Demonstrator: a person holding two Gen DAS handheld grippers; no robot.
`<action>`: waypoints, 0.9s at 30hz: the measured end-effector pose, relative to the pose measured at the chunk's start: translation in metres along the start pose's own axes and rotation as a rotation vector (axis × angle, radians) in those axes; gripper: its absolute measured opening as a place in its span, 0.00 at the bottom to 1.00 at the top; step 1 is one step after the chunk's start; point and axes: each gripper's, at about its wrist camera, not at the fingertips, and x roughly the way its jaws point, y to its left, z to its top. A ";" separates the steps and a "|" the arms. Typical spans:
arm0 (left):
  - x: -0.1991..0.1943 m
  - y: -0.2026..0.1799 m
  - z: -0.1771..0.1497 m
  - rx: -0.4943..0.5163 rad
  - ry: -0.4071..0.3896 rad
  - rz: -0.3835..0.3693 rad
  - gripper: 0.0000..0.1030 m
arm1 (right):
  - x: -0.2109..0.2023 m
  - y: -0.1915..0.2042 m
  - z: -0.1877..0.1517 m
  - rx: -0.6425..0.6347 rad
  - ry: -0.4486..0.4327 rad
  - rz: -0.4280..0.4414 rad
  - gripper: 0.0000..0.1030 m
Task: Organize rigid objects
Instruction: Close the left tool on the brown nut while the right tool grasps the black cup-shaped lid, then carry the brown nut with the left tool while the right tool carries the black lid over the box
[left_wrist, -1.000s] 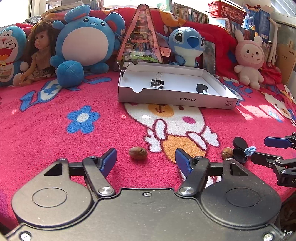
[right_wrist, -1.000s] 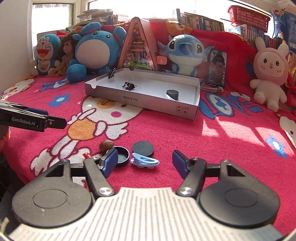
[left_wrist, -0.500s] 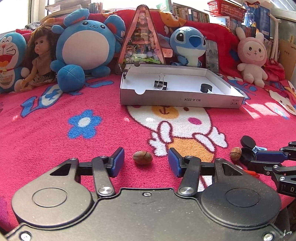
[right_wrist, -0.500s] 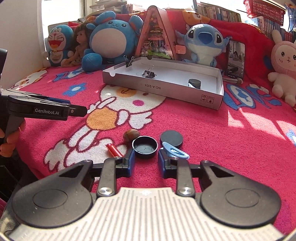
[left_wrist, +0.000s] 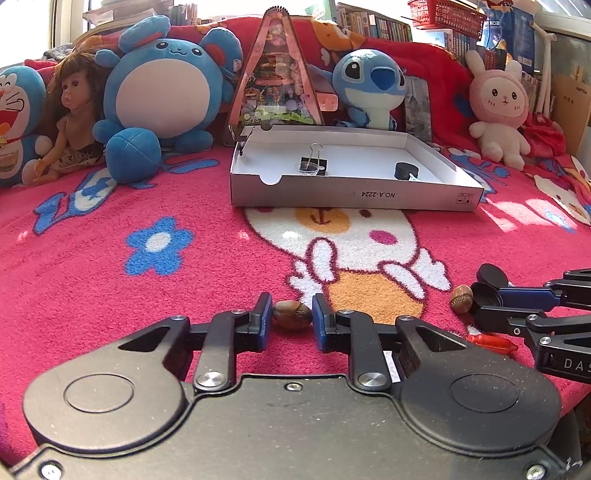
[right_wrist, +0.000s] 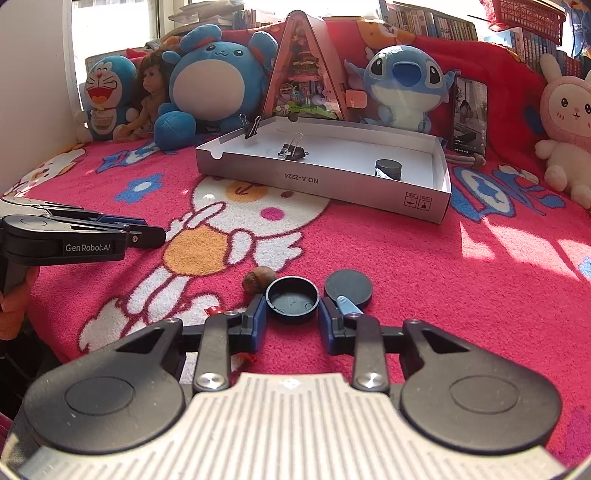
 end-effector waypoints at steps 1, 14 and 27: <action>0.001 0.000 0.002 0.000 0.002 -0.007 0.21 | 0.000 0.000 0.000 0.000 -0.001 0.002 0.36; 0.005 -0.009 0.037 -0.006 -0.041 -0.037 0.21 | -0.008 -0.004 0.018 0.017 -0.050 -0.028 0.35; 0.036 -0.005 0.078 -0.059 -0.043 -0.029 0.21 | -0.002 -0.037 0.050 0.107 -0.072 -0.079 0.35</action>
